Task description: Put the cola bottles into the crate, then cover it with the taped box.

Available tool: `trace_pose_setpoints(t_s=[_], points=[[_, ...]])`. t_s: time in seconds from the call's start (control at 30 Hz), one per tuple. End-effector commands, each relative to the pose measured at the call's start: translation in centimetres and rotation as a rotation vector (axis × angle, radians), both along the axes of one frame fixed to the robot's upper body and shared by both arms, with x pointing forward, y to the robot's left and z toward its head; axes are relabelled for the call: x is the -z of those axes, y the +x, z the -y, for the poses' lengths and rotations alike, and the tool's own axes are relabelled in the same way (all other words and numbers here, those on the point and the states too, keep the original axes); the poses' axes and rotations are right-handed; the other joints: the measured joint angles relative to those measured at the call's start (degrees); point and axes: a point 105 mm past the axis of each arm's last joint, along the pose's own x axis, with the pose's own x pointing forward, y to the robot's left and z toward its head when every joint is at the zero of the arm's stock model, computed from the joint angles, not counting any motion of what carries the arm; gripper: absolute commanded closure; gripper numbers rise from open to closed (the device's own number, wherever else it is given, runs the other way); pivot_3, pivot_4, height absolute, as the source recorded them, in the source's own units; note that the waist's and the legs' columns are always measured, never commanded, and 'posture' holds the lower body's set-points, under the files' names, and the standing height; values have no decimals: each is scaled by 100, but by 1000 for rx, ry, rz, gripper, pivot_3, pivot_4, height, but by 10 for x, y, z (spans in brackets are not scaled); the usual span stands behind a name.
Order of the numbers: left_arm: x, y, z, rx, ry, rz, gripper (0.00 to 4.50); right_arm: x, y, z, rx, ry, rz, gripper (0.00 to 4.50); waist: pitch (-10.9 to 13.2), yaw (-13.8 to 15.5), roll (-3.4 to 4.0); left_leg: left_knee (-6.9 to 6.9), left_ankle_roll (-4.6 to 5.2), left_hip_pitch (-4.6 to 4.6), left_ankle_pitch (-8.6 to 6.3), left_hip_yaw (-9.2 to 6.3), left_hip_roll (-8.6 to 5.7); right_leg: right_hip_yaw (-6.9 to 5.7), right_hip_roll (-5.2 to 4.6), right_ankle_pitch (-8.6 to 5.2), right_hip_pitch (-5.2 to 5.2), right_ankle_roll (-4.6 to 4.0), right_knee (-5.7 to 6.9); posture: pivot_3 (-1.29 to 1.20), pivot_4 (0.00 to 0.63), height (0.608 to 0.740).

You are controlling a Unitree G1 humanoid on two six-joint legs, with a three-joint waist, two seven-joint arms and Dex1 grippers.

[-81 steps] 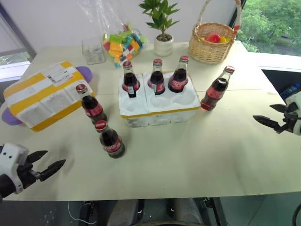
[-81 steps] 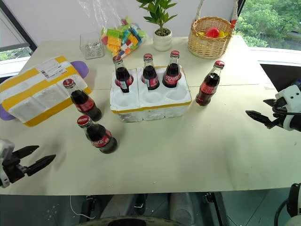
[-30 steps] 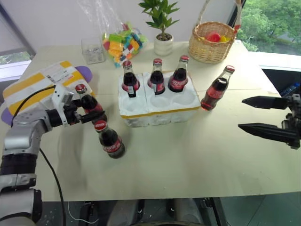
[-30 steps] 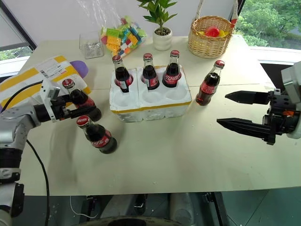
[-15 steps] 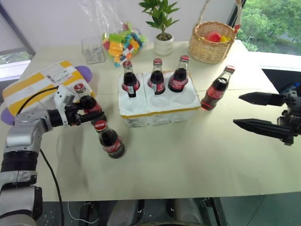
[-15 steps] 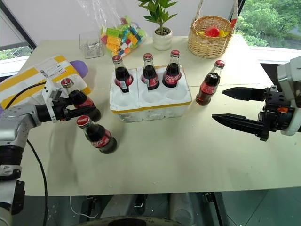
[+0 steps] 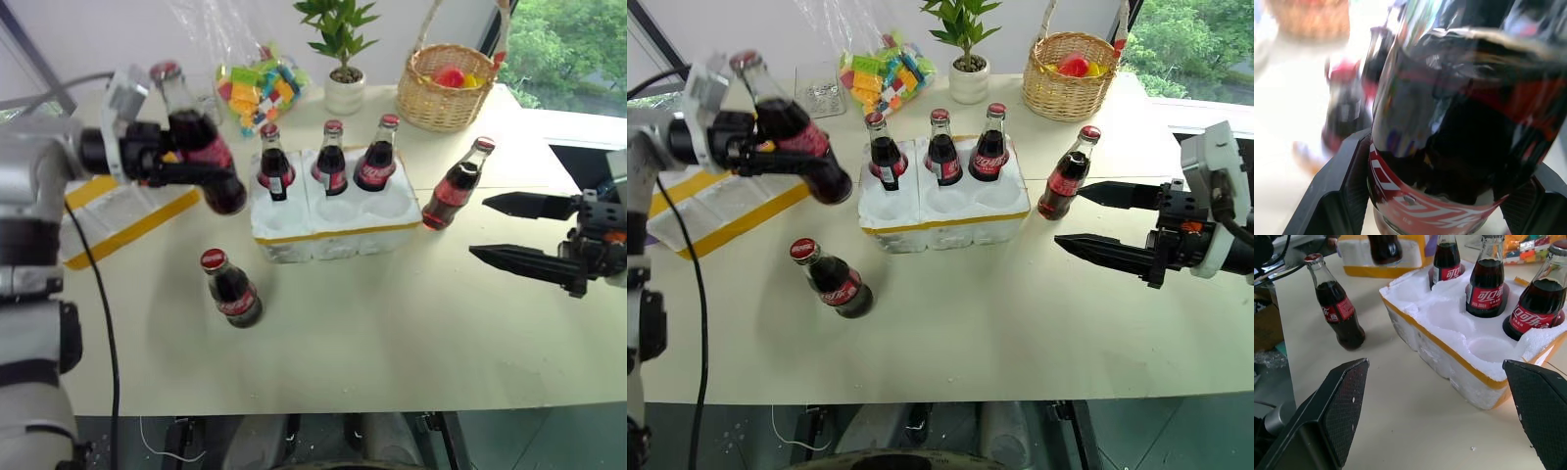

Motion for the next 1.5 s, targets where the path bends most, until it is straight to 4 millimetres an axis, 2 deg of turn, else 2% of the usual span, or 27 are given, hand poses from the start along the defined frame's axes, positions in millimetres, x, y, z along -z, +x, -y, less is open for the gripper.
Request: trace_pose_setpoints(t_s=[0.03,0.17,0.33,0.4,0.77,0.83,0.9,1.0,1.17,1.3,1.4,1.5], points=[[-16,6,13,53,-11,48,1678,-7,-3,-3,5,1,49,0,0,1,-1,0,0,0,0,0,0,0,1,0,0,1,0,0,150,732],[-6,13,30,117,24,53,1678,-6,-5,-1,33,5,49,0,1,-21,-1,-1,0,-2,1,2,1,2,3,1,-5,1,2,0,150,732],[22,21,49,167,84,53,1678,-4,-9,3,82,7,48,0,3,5,-5,31,1,-40,1,-4,1,-1,3,2,-29,3,19,0,150,732],[26,23,52,169,78,53,1678,-4,-10,3,88,10,47,0,4,4,-7,64,0,-86,1,-3,0,-1,2,8,-65,13,35,0,150,732],[57,26,50,137,124,60,1678,-2,-10,3,105,27,47,0,5,0,-8,69,3,-84,0,-3,-3,1,1,11,-64,17,40,0,150,732],[63,24,48,135,136,55,587,-3,-8,2,104,31,49,0,4,-7,-7,69,3,-84,0,-2,-3,1,1,11,-63,17,40,0,150,732],[64,24,47,126,134,51,32,-3,-6,2,100,34,50,0,3,-7,-5,69,3,-82,0,-2,-3,2,1,11,-62,17,40,0,150,732],[62,23,44,106,119,59,32,-2,-4,1,93,36,50,0,3,3,-5,70,4,-81,0,-2,-3,1,1,11,-62,17,46,0,150,732],[43,18,24,44,74,71,32,-2,0,3,86,37,47,0,3,-3,-6,75,4,-80,0,-2,-5,2,0,11,-63,17,55,0,150,732],[22,6,-11,-44,52,85,32,0,3,3,70,39,40,0,3,-33,-4,74,3,-77,0,-2,-4,3,2,10,-67,17,63,0,150,732],[15,-18,-37,-78,63,53,32,3,7,3,55,33,34,0,1,-51,-1,72,3,-73,0,-1,-4,5,1,10,-68,16,71,0,150,732],[23,-48,-53,-61,131,8,32,4,11,4,41,27,30,0,1,-55,-1,73,2,-70,0,0,-4,8,-1,10,-66,15,75,0,150,732]])
